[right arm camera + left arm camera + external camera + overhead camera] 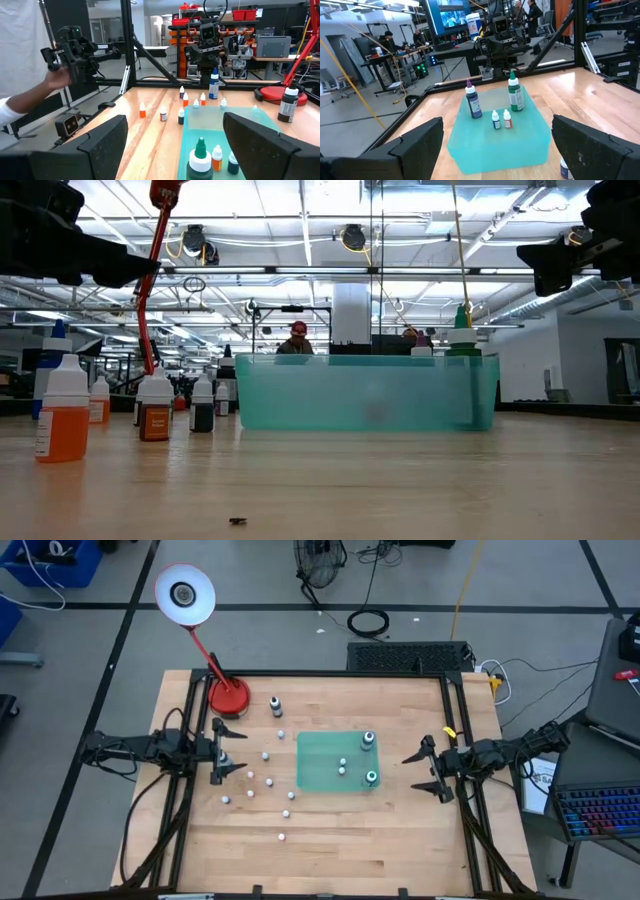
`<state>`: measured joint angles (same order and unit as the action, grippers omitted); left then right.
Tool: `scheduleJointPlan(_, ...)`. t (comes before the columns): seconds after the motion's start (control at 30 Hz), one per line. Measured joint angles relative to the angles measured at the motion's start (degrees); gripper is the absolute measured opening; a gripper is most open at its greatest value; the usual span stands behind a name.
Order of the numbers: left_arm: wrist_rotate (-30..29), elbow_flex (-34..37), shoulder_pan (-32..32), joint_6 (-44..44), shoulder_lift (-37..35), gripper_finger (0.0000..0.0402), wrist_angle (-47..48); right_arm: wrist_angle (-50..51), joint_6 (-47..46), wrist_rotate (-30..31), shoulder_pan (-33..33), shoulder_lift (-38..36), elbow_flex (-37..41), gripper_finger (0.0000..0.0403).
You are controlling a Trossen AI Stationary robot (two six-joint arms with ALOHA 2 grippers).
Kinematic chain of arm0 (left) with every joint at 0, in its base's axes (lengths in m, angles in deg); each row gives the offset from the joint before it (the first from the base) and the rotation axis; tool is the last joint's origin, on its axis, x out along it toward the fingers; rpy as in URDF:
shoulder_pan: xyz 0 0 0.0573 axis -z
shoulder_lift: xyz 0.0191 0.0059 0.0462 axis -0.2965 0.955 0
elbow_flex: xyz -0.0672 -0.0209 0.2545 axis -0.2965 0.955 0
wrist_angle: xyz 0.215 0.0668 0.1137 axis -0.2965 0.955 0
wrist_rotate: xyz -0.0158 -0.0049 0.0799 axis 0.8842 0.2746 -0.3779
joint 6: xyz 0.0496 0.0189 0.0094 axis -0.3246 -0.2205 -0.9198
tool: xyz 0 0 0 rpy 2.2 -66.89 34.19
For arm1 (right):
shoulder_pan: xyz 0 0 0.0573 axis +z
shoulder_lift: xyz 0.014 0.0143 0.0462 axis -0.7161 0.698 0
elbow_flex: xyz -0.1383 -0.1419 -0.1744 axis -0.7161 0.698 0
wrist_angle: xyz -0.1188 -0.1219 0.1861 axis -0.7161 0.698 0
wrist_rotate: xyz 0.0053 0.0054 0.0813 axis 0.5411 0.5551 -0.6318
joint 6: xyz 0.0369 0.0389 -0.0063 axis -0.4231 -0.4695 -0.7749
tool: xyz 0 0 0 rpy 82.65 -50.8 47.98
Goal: Pick & Place food coloring
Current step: Put the small blue food coloring bottle into the blue bin
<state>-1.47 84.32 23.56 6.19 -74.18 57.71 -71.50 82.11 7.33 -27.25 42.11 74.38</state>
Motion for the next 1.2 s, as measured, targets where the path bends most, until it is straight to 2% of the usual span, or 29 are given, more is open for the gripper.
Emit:
scheduleJointPlan(0.27,0.09,0.0,0.0,-3.26,0.02,0.0365,-6.65,0.0,-0.02,-0.02,0.0,0.0,0.01,0.0312)
scheduleJointPlan(0.33,0.44,-0.02,0.04,0.44,0.0,0.0365,-7.63,0.0,-0.02,-0.02,0.0,0.0,0.01,0.0311)
scheduleJointPlan(0.5,-0.73,-0.02,0.04,3.19,0.01,0.0365,-8.91,0.0,-0.02,-0.02,0.0,0.0,0.01,0.0314)
scheduleJointPlan(0.67,0.1,-0.02,0.09,11.13,0.02,0.0365,-8.97,0.01,-0.02,-0.02,0.0,0.0,0.01,0.0314)
scheduleJointPlan(0.8,-4.57,-0.02,0.1,14.1,0.02,0.0365,-9.33,0.02,-0.02,-0.02,0.0,0.0,0.03,0.0314)
scheduleJointPlan(0.9,-14.1,-0.17,-0.03,21.68,0.65,0.0365,-6.88,0.01,-0.02,-0.02,0.0,0.0,0.03,0.0315)
scheduleJointPlan(0.97,-18.48,-2.14,-0.68,27.11,2.28,0.0365,-0.6,0.02,-0.03,-0.02,0.0,0.02,0.03,0.0314)
scheduleJointPlan(1.1,-20.96,-10.4,-3.81,38.7,11.34,0.0365,12.74,0.02,-0.02,-0.02,0.0,0.02,0.05,0.0311)
scheduleJointPlan(1.2,-19.25,-17.38,-7.08,40.82,22.87,0.0365,21.06,0.02,-0.03,-0.02,0.0,0.02,0.05,0.0312)
